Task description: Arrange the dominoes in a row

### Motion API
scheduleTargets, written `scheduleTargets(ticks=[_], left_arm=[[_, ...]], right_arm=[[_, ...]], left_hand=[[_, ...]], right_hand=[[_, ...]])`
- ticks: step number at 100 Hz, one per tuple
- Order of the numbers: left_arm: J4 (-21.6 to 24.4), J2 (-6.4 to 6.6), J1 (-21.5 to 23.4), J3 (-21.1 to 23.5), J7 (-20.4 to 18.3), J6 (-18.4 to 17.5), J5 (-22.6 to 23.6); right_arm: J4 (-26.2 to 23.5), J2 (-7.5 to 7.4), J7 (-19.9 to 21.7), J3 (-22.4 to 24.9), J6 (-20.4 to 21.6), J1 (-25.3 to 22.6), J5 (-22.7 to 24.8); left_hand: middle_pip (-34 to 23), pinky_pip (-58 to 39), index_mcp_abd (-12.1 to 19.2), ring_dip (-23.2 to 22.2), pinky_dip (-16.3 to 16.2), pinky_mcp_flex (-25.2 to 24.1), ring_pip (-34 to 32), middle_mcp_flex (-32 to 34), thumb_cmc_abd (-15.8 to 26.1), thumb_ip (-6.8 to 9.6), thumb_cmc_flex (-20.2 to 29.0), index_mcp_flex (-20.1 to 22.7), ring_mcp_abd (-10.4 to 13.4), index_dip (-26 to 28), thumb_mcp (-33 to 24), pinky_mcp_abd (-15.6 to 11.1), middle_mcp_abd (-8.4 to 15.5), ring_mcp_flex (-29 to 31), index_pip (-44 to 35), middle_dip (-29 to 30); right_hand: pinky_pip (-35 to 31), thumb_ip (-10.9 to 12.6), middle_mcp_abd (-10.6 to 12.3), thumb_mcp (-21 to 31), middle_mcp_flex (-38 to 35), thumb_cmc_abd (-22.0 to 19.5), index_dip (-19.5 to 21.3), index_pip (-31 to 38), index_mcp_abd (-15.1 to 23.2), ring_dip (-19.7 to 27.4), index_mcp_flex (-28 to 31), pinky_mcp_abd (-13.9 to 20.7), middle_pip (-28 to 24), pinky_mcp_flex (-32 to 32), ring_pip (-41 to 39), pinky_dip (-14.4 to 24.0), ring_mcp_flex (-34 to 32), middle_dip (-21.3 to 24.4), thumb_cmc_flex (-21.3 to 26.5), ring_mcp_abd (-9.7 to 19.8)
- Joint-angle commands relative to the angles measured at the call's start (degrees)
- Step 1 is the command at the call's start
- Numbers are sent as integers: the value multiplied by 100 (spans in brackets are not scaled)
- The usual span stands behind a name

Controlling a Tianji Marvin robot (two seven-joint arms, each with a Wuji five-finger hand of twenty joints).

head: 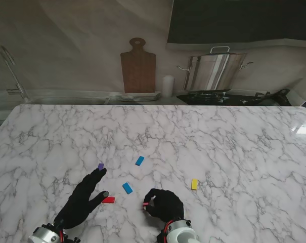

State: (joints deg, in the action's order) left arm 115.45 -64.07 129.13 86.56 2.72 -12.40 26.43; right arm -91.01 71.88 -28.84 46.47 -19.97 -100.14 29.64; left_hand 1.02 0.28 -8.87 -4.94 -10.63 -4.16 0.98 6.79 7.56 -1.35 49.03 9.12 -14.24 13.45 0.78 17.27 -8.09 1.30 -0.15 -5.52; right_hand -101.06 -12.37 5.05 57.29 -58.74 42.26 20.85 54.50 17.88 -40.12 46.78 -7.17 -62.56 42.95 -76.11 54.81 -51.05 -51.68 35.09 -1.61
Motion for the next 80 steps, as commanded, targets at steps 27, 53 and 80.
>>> scheduleTargets(ticks=[27, 53, 80], left_arm=[[36, -6, 39, -9, -83, 8, 9], [40, -7, 41, -9, -81, 10, 10], [42, -8, 41, -10, -76, 9, 10]], right_arm=[[63, -11, 14, -14, -15, -23, 71], [46, -21, 37, -13, -5, -29, 86], [18, -44, 57, -22, 9, -43, 149]], left_hand=[[29, -17, 7, 42, -60, 9, 27, -162, 140, 125, 161, -150, 145, -73, 56, -121, 127, -124, 103, -26], [31, -17, 11, 44, -64, 8, 28, -164, 139, 124, 159, -150, 150, -72, 58, -121, 122, -124, 102, -22], [31, -17, 11, 44, -66, 8, 27, -163, 141, 124, 156, -151, 148, -75, 58, -121, 128, -123, 104, -19]], right_hand=[[-634, -112, 213, 82, 256, 179, 147, 380, -35, -35, -172, 245, -211, 1, -33, 153, 176, -27, -353, 54], [-625, -112, 265, 115, 270, 224, 211, 409, -45, -38, -259, 254, -253, -6, -41, 172, 178, -31, -328, 74], [-600, -136, 295, 75, 417, 354, 327, 362, -146, -46, -550, 302, -284, -66, -33, 199, 268, -43, -493, 111]])
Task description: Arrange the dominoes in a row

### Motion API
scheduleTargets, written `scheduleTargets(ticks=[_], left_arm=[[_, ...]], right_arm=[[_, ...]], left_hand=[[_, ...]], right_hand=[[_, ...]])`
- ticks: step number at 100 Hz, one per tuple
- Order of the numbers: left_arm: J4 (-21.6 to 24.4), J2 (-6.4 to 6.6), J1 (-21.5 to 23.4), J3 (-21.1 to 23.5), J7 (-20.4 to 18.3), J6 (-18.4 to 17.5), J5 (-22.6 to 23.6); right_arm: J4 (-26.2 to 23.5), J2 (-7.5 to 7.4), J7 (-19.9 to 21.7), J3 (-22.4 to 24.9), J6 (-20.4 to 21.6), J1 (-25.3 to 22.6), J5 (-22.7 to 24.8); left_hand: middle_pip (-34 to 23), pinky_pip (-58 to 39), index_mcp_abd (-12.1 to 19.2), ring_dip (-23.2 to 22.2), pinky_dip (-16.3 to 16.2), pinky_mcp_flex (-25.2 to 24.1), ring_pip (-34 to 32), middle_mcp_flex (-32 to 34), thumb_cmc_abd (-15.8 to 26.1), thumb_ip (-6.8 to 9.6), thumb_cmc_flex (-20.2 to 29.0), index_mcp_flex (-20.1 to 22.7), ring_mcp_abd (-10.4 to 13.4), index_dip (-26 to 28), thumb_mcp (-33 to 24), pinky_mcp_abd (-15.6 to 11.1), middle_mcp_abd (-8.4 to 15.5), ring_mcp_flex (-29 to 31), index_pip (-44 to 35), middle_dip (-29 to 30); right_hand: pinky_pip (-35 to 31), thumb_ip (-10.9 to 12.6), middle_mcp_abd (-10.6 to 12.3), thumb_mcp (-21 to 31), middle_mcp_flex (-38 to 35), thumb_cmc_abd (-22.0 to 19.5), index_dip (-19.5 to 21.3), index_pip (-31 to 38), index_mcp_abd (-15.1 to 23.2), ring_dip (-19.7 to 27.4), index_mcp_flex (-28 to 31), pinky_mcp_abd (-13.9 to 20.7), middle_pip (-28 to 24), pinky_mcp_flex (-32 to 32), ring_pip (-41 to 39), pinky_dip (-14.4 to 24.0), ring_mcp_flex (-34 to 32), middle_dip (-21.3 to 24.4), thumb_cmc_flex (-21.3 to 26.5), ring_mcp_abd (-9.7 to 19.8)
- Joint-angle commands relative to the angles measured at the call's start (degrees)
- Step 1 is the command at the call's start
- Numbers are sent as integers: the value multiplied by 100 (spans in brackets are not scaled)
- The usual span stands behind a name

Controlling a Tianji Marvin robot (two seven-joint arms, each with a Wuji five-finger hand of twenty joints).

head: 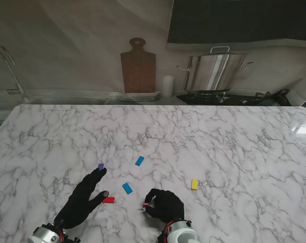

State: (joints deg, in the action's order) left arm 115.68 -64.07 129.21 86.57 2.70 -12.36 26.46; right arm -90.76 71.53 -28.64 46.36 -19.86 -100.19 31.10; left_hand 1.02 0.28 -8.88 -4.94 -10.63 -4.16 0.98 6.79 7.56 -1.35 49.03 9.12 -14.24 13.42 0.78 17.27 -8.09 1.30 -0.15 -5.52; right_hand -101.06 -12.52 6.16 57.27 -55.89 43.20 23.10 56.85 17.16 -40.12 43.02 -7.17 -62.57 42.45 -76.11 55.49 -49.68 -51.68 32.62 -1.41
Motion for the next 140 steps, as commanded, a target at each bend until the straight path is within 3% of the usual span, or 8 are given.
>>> scheduleTargets(ticks=[1, 59, 94, 140], left_arm=[[19, -8, 32, -12, -73, 5, 8], [23, -8, 34, -7, -76, 9, 7], [25, -9, 38, -5, -70, 11, 13], [25, -9, 41, -1, -71, 10, 11]], right_arm=[[-9, -11, 39, -11, -2, -38, 4], [-23, -30, 81, -24, 26, -46, 23], [-85, -73, 134, -9, 65, -92, 108], [-277, -97, 33, 159, 134, -205, 224]], left_hand=[[31, -17, 12, 44, -66, 8, 27, -163, 140, 124, 156, -151, 149, -72, 59, -121, 129, -123, 104, -18], [32, -17, 11, 44, -70, 8, 28, -164, 138, 124, 159, -151, 145, -74, 58, -122, 133, -124, 104, -13], [31, -17, 13, 44, -72, 7, 28, -162, 139, 125, 162, -151, 149, -81, 56, -120, 127, -124, 107, -12], [33, -16, 18, 43, -71, 7, 28, -164, 138, 124, 158, -152, 146, -97, 58, -117, 125, -125, 111, -8]], right_hand=[[-599, -118, 186, 80, 135, 255, 99, 115, -86, -47, -189, 303, -284, -20, -33, 131, 133, -43, -249, 93], [-552, 54, 207, 248, 252, 113, 36, -634, -465, -55, -375, 342, -281, -90, -1, 190, 200, -26, -417, 107], [-470, 557, 227, 267, 398, 100, 510, -1288, -666, -71, -459, 368, -262, -198, 67, 273, 318, -19, -651, 132], [-379, 505, 184, -157, 606, -66, 579, -1561, -752, -67, -663, 417, -209, -379, 162, 329, 488, 3, -1048, 126]])
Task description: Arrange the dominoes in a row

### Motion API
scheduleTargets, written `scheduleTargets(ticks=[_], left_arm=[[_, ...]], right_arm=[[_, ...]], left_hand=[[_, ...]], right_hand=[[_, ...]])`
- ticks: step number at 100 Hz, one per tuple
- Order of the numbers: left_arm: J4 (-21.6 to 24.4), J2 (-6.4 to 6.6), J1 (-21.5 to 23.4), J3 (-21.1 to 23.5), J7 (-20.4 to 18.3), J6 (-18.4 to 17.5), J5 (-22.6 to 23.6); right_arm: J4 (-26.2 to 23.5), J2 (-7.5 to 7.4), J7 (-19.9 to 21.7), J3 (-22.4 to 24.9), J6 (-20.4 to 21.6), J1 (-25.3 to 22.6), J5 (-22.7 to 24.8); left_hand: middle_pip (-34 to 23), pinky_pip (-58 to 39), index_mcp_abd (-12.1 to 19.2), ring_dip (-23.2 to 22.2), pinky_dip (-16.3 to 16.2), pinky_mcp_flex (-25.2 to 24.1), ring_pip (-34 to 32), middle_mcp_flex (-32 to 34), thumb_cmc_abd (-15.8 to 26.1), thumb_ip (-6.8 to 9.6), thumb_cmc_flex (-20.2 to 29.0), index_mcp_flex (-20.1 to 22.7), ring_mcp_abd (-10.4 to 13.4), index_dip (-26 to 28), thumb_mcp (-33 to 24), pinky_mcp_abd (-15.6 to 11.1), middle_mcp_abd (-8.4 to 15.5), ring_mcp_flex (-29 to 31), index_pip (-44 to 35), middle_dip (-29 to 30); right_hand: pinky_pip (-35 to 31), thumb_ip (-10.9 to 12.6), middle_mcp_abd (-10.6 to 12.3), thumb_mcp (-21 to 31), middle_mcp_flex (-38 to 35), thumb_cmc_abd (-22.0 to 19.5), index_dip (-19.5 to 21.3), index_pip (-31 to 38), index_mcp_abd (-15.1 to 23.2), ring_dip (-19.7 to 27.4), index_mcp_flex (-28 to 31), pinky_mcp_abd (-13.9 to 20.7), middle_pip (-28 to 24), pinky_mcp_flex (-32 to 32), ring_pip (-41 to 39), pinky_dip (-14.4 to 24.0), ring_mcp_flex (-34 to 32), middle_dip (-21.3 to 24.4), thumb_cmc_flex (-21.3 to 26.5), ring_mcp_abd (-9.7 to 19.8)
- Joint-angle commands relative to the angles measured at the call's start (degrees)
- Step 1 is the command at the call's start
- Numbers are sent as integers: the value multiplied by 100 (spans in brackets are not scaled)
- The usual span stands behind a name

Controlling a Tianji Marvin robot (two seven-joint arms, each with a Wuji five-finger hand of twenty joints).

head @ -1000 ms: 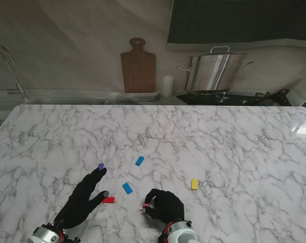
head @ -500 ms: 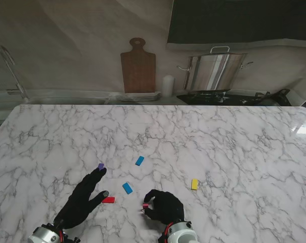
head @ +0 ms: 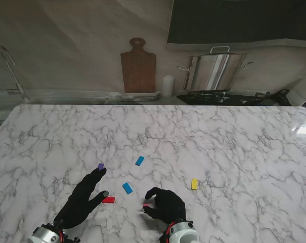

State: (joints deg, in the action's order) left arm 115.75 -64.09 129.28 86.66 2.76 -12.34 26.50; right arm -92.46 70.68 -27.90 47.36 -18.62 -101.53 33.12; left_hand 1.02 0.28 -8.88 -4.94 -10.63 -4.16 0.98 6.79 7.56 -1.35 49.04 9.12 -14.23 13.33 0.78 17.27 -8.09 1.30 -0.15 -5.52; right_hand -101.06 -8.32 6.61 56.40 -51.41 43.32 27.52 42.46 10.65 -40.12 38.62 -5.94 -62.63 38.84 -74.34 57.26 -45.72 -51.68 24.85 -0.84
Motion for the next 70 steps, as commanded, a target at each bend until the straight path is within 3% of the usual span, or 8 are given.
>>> scheduleTargets(ticks=[1, 17, 31, 39, 70], left_arm=[[18, -7, 33, -10, -77, 8, 6], [17, -6, 32, -10, -85, 11, 5], [18, -5, 31, -13, -89, 14, 1], [18, -5, 28, -18, -91, 18, -3], [19, -4, 25, -26, -96, 17, -8]], right_arm=[[-121, -14, -44, 70, 10, -80, 26], [-431, -57, -76, 300, -12, -257, 162], [-791, -145, 4, 631, -119, -451, 431], [-975, -208, 154, 861, -240, -543, 596], [-1027, -496, 994, 1625, -524, -565, 1416]], left_hand=[[33, -16, 20, 43, -71, 7, 28, -165, 136, 124, 157, -152, 143, -88, 59, -117, 131, -124, 112, -7], [39, -16, 24, 44, -71, 7, 29, -168, 139, 125, 157, -152, 141, -99, 55, -117, 129, -125, 116, 3], [38, -16, 20, 46, -70, 7, 29, -166, 141, 125, 160, -151, 145, -107, 56, -118, 130, -125, 115, 9], [37, -16, 23, 46, -70, 8, 29, -166, 139, 125, 164, -150, 146, -109, 55, -121, 133, -124, 114, 11], [34, -15, 24, 45, -69, 7, 28, -166, 139, 125, 162, -149, 143, -108, 55, -120, 131, -125, 106, 9]], right_hand=[[-377, 86, 139, -81, 158, -94, 138, -124, -100, -66, -223, 295, -200, -22, -10, 155, 93, 5, -285, 68], [42, 184, -23, -226, 318, -387, 199, -250, -87, 248, -245, 142, 410, -500, 774, 140, 255, 384, -382, 21], [964, 251, -198, -337, 468, -759, 201, -429, -101, 951, -357, -338, 1537, -1370, 2318, -495, 356, 1274, -361, 54], [1483, 293, -250, -406, 530, -935, 213, -481, -125, 1150, -402, -544, 1890, -1666, 2858, -843, 392, 1600, -293, 62], [2595, 353, -458, -547, 517, -1152, 234, -580, -159, 1697, -382, -840, 3026, -1930, 4237, -1441, 317, 2540, -242, 56]])
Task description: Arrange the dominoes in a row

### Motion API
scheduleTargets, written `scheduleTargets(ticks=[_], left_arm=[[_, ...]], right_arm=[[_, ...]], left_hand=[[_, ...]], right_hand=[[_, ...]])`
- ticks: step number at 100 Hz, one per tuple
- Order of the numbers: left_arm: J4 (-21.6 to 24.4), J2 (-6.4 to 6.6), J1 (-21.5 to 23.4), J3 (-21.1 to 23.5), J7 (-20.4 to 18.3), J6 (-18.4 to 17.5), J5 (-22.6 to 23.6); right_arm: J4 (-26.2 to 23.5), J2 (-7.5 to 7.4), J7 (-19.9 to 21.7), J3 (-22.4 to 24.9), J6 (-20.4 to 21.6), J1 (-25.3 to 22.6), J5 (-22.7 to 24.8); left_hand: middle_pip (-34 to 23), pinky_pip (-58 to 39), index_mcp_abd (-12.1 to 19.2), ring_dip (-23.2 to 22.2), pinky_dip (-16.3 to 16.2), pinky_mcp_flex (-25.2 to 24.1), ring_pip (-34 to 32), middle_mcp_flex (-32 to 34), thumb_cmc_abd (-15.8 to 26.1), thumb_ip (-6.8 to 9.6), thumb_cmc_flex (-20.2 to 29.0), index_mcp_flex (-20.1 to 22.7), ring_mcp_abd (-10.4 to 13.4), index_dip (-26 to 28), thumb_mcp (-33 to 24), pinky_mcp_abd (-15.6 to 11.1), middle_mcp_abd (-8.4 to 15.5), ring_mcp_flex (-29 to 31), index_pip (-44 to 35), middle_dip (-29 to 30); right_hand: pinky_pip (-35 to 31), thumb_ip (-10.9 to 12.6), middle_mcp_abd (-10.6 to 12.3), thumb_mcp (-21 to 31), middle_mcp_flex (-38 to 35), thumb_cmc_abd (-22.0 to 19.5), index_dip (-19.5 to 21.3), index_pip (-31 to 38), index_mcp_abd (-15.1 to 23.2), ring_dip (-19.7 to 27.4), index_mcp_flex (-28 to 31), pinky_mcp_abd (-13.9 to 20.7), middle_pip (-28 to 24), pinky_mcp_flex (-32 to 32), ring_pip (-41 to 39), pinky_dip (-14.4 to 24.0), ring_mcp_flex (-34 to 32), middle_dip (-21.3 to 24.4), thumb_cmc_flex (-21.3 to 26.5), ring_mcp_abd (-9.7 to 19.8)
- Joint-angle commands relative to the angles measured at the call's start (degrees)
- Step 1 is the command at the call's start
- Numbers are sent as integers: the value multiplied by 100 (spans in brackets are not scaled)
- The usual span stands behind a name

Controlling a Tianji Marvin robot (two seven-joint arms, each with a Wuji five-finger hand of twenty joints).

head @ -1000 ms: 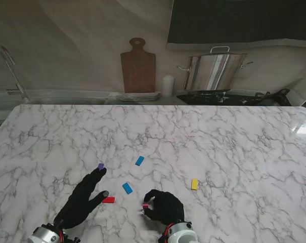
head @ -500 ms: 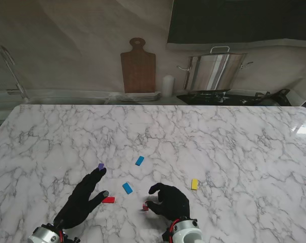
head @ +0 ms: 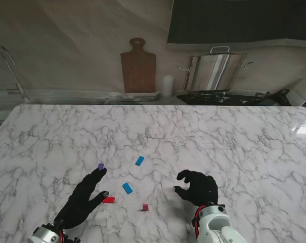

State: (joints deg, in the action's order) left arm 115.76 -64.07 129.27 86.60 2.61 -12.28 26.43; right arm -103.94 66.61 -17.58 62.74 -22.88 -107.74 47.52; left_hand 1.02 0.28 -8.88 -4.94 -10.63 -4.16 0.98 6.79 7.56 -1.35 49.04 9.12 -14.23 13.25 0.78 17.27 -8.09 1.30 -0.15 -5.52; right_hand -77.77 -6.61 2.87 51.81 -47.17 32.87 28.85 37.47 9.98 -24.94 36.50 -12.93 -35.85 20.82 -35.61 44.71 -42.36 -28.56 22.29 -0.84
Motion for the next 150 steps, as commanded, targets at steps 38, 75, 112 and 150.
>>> scheduleTargets(ticks=[38, 75, 112, 150], left_arm=[[21, -10, 33, -11, -64, 13, 2], [24, -8, 24, -6, -84, 41, -2], [20, -7, 6, -6, -98, 73, -13], [15, -8, 2, 1, -92, 69, -8]], right_arm=[[568, -387, 1128, 290, -532, 486, 973], [1020, -446, 1327, 54, -651, 885, 1145], [1221, -453, 1249, -232, -366, 1126, 1090], [1268, -469, 1147, -337, -148, 1154, 1204]], left_hand=[[33, -16, -3, 44, -69, 8, 28, -166, 134, 124, 159, -149, 143, -78, 59, -119, 131, -125, 97, 6], [35, -16, -8, 44, -69, 7, 29, -166, 130, 124, 161, -147, 142, -43, 59, -118, 129, -126, 86, 6], [34, -15, -17, 46, -69, 7, 29, -166, 124, 124, 167, -150, 144, 1, 55, -117, 129, -125, 82, 7], [33, -18, -52, 46, -71, 8, 28, -165, 115, 126, 171, -148, 143, 37, 54, -118, 127, -125, 79, 7]], right_hand=[[872, 282, -269, -806, 1098, -662, -125, -539, -645, 223, -324, -60, 439, -807, 817, -306, 860, 359, -204, 34], [672, 278, -193, -813, 1132, -573, 434, 12, -551, -121, -179, 21, -249, -771, -51, -223, 951, -179, -264, 22], [700, 236, -111, -352, 1214, -93, 559, 146, -11, -133, 98, 33, -352, -870, -167, -242, 1007, -303, -19, 99], [710, 161, 80, 593, 1366, 691, 689, 386, 756, -140, -394, 115, -528, -918, -249, -195, 1071, -481, 602, 256]])
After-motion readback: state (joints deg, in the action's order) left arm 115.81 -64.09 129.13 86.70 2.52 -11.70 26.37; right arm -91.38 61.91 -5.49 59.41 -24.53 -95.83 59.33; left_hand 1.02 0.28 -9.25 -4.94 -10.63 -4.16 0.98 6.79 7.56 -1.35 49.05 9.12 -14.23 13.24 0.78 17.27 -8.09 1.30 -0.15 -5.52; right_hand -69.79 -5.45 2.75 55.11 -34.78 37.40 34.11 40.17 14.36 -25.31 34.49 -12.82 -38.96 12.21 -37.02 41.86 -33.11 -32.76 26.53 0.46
